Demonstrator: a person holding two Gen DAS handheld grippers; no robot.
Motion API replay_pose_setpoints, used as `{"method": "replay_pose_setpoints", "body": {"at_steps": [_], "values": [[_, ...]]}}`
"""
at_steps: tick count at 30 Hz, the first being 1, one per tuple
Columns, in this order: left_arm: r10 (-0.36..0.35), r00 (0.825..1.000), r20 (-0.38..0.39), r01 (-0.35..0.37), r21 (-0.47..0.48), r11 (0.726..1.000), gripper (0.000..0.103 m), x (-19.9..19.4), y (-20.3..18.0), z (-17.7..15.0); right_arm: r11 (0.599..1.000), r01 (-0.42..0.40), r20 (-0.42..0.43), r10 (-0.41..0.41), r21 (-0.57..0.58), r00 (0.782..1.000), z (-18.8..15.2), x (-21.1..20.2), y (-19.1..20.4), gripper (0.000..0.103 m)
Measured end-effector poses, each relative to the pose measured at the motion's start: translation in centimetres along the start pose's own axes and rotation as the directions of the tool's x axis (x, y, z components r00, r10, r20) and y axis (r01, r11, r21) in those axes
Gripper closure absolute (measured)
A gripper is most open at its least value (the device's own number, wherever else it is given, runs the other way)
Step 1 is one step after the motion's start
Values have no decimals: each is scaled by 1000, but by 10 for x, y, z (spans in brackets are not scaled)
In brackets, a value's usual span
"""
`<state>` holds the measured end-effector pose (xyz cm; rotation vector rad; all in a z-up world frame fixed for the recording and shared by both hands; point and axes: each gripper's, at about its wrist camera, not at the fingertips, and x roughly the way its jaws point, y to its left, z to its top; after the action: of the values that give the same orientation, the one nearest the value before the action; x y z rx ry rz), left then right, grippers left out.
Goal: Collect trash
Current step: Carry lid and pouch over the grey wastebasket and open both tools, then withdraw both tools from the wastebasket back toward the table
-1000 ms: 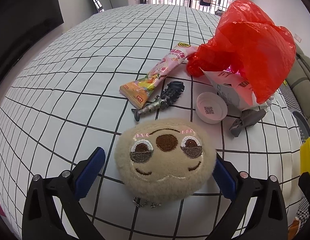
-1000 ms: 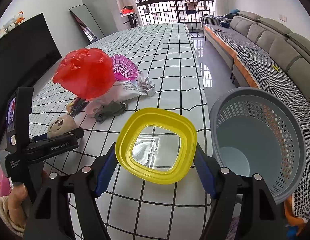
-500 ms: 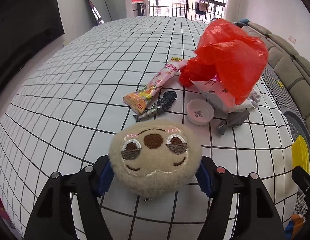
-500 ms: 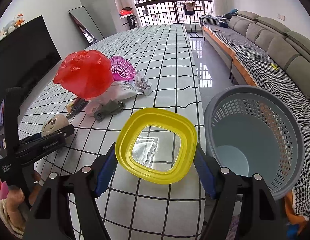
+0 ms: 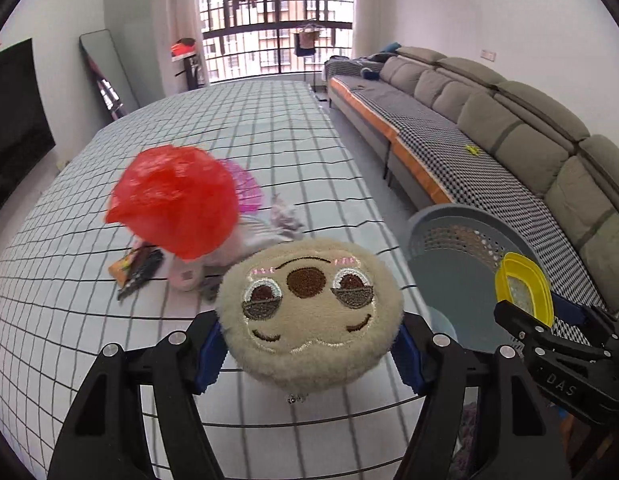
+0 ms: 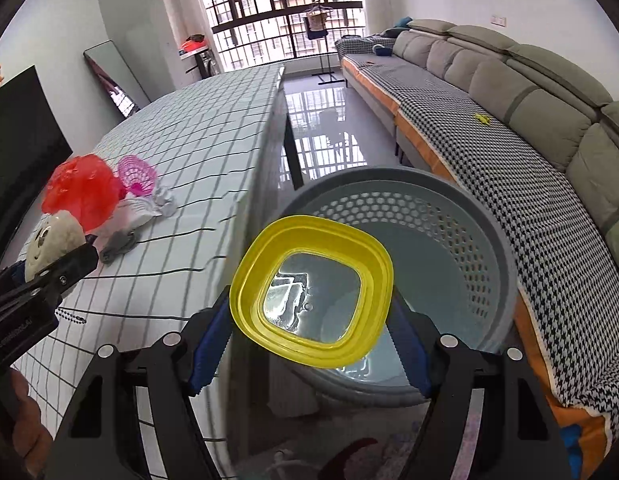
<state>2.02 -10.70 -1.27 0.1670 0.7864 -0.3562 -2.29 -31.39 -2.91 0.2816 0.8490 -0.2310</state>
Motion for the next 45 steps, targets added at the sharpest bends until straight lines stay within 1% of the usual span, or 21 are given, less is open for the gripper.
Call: {"method": "replay_pose_setpoints", "body": {"at_steps": [3, 7, 12, 16, 21, 23, 25, 27, 29, 45], "values": [[-28, 999, -31, 29, 49, 998, 35, 13, -35, 2, 999, 34, -11, -34, 31, 999, -1, 5, -29, 33], [-60, 996, -72, 66, 78, 995, 35, 29, -68, 1, 998, 42, -23, -41, 54, 999, -1, 12, -59, 33], [-83, 990, -110, 94, 95, 991, 34, 52, -94, 4, 997, 52, -41, -50, 65, 998, 2, 24, -84, 33], [-92, 988, -121, 104, 99, 990, 33, 66, -107, 7, 997, 38, -50, -34, 73, 998, 3, 33, -99, 33], [-88, 986, -140, 102, 95, 990, 32, 77, -109, 6, 997, 16, -58, -12, 73, 998, 6, 43, -104, 33], [-88, 986, -144, 101, 88, 991, 29, 78, -110, 5, 998, 8, -61, -4, 68, 998, 7, 46, -103, 32], [-85, 986, -141, 97, 78, 992, 19, 79, -110, 6, 998, -1, -55, 5, 65, 998, 9, 46, -103, 31], [-84, 988, -131, 93, 67, 993, 17, 78, -110, 8, 998, -7, -43, 10, 70, 999, 9, 45, -104, 27], [-83, 988, -127, 93, 69, 993, 17, 77, -111, 9, 996, -13, -33, 16, 84, 999, 8, 43, -107, 25], [-65, 991, -113, 73, 61, 995, 15, 64, -101, 8, 993, 4, -23, -2, 116, 1000, 5, 31, -108, 25]]}}
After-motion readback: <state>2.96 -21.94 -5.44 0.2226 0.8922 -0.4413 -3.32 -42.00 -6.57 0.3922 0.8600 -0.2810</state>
